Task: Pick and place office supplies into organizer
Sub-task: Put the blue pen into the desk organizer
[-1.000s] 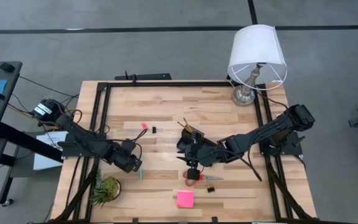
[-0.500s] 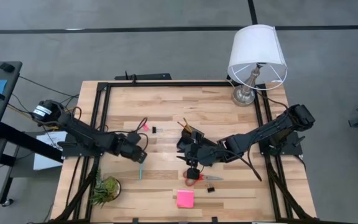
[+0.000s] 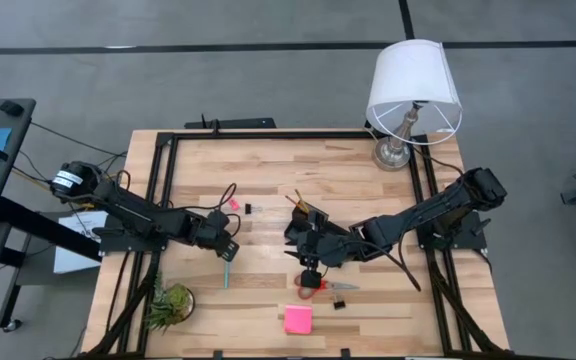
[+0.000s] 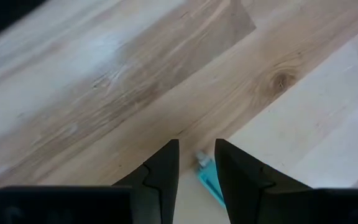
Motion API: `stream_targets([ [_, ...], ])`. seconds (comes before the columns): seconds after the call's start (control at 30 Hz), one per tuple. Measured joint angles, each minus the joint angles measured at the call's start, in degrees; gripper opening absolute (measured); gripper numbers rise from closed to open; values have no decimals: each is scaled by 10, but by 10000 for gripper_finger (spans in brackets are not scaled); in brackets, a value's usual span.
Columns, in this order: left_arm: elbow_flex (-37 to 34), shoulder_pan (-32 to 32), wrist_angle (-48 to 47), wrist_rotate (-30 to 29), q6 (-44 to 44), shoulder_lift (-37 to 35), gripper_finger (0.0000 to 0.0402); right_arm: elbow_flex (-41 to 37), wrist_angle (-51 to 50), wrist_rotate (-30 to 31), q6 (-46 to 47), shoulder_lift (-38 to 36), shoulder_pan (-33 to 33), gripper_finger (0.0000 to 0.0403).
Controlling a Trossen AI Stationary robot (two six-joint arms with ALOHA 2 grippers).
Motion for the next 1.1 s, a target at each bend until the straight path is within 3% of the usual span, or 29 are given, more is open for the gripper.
stream_targets([
  [0.57, 20, 0, 16, 2, -9, 62, 94, 0, -31, 0, 0, 0, 0, 81],
  [0.87, 45, 1, -18, 28, 3, 64, 41, 0, -46, 0, 0, 0, 0, 81],
  [1.1, 47, 1, -33, 35, -25, 64, 32, 0, -60, 0, 0, 0, 0, 81],
])
